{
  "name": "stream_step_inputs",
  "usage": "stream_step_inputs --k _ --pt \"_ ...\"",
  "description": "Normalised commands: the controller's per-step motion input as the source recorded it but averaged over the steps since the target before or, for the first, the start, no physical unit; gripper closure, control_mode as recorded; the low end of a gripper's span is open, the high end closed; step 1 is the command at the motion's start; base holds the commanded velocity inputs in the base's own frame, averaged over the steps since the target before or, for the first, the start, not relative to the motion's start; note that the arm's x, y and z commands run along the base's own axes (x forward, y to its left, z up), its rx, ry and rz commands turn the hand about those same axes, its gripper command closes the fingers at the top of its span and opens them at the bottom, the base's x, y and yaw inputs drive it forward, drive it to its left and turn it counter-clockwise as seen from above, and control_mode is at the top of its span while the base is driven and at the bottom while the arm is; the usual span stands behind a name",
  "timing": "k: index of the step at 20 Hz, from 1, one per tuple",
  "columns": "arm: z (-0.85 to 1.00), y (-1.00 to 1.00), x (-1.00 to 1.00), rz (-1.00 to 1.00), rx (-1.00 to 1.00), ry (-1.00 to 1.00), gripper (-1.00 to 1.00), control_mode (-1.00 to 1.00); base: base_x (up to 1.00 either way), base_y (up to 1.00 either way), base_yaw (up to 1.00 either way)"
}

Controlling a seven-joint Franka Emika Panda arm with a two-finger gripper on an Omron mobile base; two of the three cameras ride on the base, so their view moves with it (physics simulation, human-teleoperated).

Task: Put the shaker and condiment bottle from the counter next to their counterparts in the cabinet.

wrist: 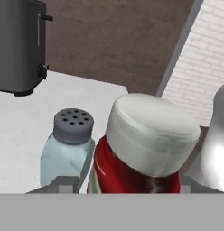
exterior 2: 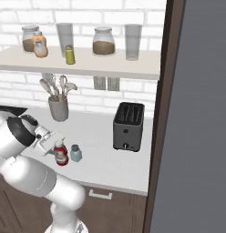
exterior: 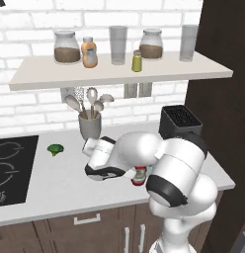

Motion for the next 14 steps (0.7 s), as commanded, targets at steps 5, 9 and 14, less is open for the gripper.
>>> stream_step_inputs --k 5,9,14 --pt "0.03 0.11 -0.03 0.0 -0.02 0.0 1.0 -1.0 0.0 0.0 0.0" --pt "0.34 0.6 -0.23 0.0 -0.13 0.0 1.0 -1.0 0.0 0.0 0.0" --pt "0.68 0.44 -0.3 0.0 -0.16 0.0 1.0 -1.0 0.0 0.0 0.0"
